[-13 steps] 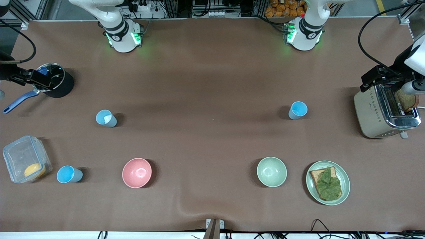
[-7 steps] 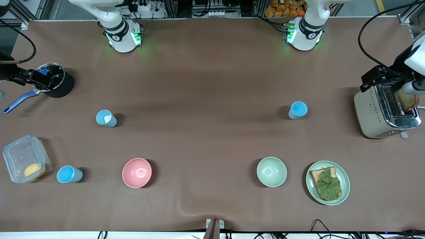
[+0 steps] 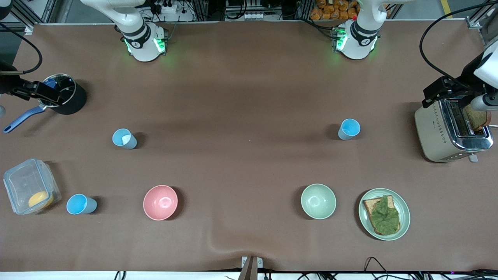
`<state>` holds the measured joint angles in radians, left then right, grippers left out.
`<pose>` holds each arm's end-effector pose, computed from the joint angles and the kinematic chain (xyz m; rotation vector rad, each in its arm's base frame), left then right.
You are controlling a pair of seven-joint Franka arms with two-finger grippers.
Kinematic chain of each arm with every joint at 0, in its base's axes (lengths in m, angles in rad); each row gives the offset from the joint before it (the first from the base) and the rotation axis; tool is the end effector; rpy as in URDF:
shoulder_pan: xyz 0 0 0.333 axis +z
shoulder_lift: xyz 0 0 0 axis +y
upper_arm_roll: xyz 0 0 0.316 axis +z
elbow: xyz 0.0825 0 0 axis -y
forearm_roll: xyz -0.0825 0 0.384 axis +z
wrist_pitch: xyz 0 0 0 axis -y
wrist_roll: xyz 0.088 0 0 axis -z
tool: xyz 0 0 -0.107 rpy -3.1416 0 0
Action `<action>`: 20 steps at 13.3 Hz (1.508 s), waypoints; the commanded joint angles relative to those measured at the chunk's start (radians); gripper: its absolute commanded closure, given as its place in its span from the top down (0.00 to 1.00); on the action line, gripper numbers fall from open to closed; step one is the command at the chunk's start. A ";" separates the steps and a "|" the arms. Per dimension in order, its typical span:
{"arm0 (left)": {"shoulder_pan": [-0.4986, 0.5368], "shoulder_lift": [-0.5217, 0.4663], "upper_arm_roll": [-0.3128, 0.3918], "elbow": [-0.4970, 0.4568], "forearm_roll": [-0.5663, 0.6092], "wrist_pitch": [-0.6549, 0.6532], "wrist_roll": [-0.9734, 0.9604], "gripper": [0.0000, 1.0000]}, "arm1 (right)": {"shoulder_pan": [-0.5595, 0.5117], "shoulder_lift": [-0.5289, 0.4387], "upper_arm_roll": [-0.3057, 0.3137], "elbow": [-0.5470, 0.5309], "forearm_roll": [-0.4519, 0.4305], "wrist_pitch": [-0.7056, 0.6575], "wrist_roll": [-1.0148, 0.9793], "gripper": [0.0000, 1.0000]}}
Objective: Stack blue cups with both arms
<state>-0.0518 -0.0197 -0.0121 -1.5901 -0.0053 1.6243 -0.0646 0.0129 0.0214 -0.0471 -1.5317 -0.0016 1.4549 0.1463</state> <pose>0.5527 -0.0360 0.6311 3.1320 0.0013 0.0837 0.5485 -0.0187 0.6213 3.1170 -0.2823 -0.1533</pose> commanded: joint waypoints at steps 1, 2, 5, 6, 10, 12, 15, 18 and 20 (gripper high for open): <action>0.004 0.007 -0.003 0.021 -0.007 -0.018 -0.020 1.00 | -0.024 -0.009 0.016 -0.008 0.000 -0.005 0.006 1.00; 0.003 0.006 -0.003 0.021 -0.007 -0.018 -0.020 1.00 | -0.024 -0.009 0.016 -0.008 0.000 -0.005 0.006 1.00; 0.003 0.006 -0.003 0.021 -0.007 -0.018 -0.020 1.00 | -0.024 -0.009 0.016 -0.007 0.000 -0.005 0.006 1.00; 0.004 0.006 -0.003 0.021 -0.007 -0.018 -0.020 1.00 | -0.024 -0.009 0.016 -0.007 0.000 -0.004 0.006 1.00; 0.004 0.006 -0.003 0.021 -0.007 -0.018 -0.020 1.00 | -0.030 0.000 0.013 -0.007 -0.003 -0.004 0.007 1.00; 0.004 0.006 -0.003 0.021 -0.007 -0.018 -0.020 1.00 | -0.040 0.031 0.013 -0.013 0.002 -0.010 -0.010 1.00; 0.003 0.006 -0.003 0.021 -0.007 -0.018 -0.020 1.00 | -0.042 0.156 0.012 -0.010 -0.011 -0.008 -0.133 1.00; 0.003 0.006 -0.003 0.021 -0.007 -0.018 -0.020 1.00 | -0.070 0.299 0.013 -0.045 -0.021 0.103 -0.191 1.00; 0.003 0.006 -0.003 0.021 -0.007 -0.018 -0.020 1.00 | -0.074 0.296 0.013 -0.164 -0.021 0.252 -0.201 1.00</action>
<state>-0.0518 -0.0193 -0.0121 -1.5881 -0.0053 1.6244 -0.0646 -0.0347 0.3273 -0.0516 -1.6162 -0.0136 1.6265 -0.0319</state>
